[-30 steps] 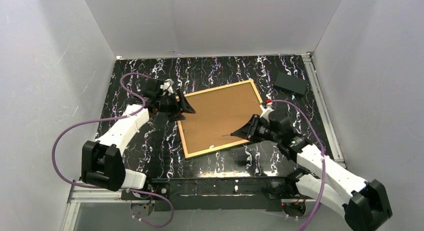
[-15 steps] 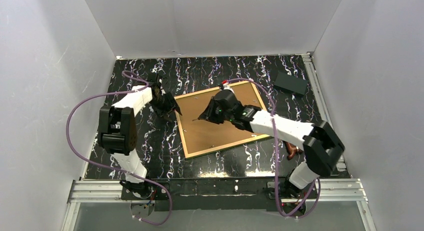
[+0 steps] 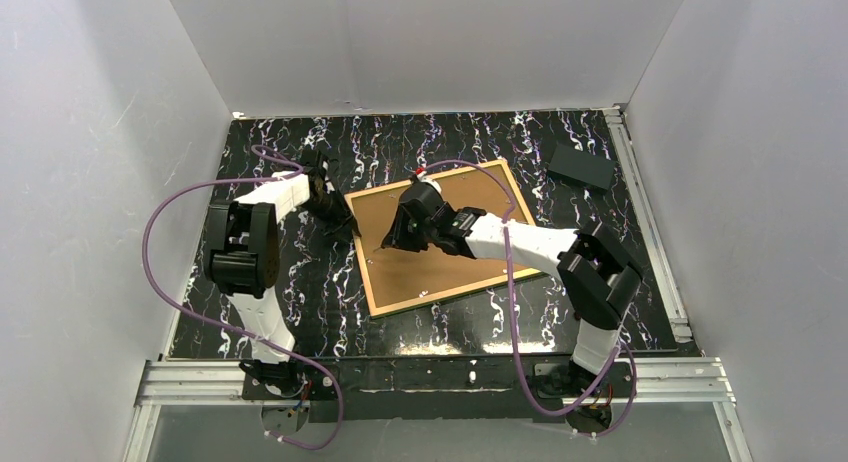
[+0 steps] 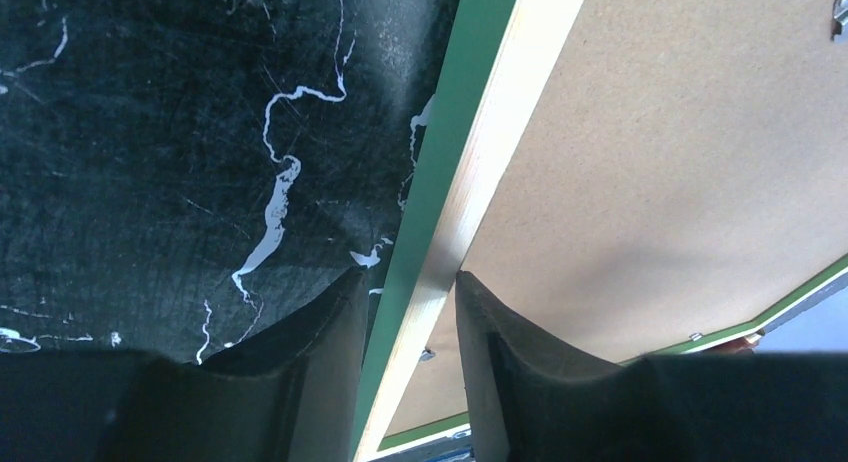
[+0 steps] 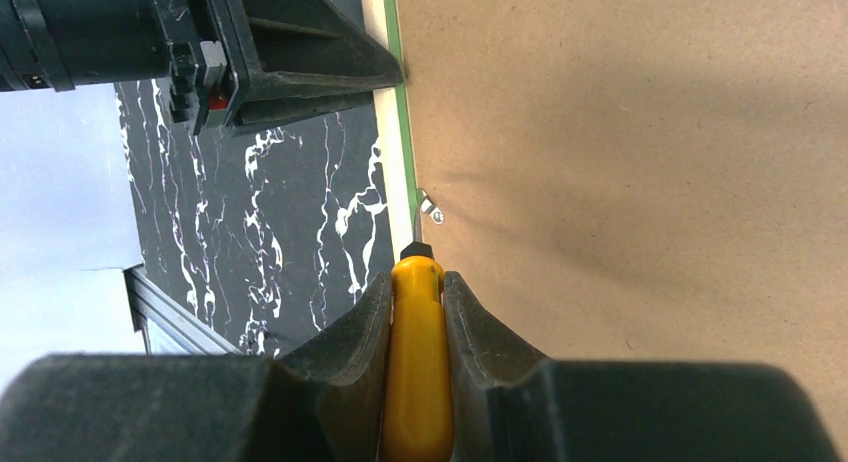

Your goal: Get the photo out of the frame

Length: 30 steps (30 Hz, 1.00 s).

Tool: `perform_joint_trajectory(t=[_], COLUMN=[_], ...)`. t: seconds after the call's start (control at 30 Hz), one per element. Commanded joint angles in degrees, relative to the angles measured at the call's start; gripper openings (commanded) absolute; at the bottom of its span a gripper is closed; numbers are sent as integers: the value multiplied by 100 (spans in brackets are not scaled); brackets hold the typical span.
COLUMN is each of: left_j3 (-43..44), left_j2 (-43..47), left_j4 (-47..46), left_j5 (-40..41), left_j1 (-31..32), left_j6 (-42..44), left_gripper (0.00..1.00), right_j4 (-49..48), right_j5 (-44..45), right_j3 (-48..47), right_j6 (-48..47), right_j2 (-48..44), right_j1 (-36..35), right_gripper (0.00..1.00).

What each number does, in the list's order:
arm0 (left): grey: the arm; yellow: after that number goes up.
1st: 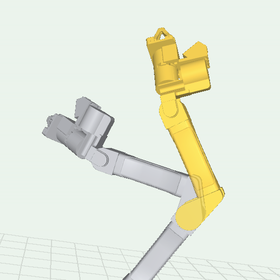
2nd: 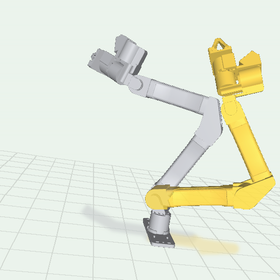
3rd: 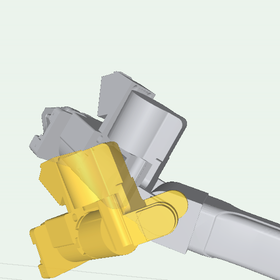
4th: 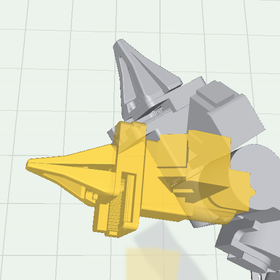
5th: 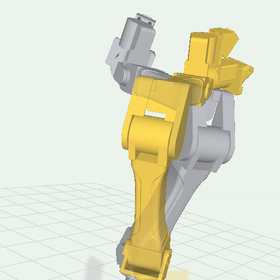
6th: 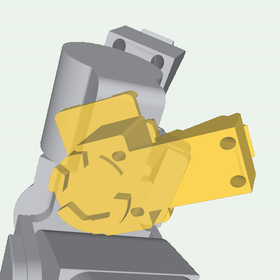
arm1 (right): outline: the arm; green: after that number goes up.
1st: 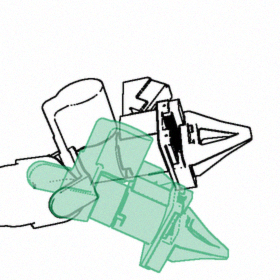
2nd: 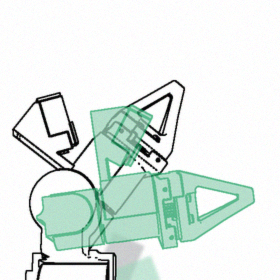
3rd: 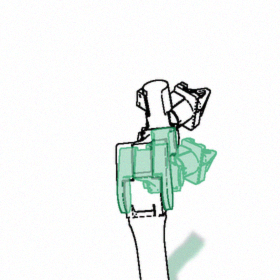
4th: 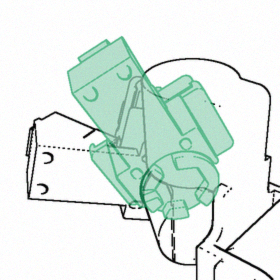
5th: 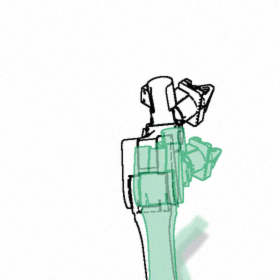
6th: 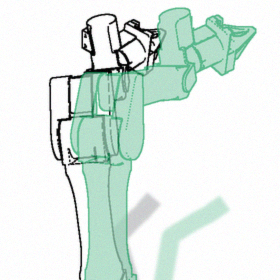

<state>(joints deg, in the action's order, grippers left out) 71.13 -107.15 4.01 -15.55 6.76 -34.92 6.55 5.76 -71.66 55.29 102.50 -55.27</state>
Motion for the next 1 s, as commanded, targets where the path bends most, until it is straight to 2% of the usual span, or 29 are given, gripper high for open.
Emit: perform_joint_trajectory(t=[0.0,0.07,0.2,0.53,0.97], left_j3=[64,84,71,22,35], left_j2=[-113,-156,-146,-193,-169], left_j4=[472,477,486,599,643], left_j5=[-16,-40,30,238,233], left_j1=[71,110,179,180,185], left_j6=[132,180,243,259,285], left_gripper=[39,45,44,16,0], right_j4=[-110,-133,-166,555,881], right_j5=[-4,-75,-196,485,813], right_j3=[-327,-354,-435,-814,-1118], right_j6=[-66,-91,-98,-231,-487], right_j2=[97,148,277,463,669], right_j1=[-83,-104,-165,-362,-560], right_gripper=[1,1,1,1,1])
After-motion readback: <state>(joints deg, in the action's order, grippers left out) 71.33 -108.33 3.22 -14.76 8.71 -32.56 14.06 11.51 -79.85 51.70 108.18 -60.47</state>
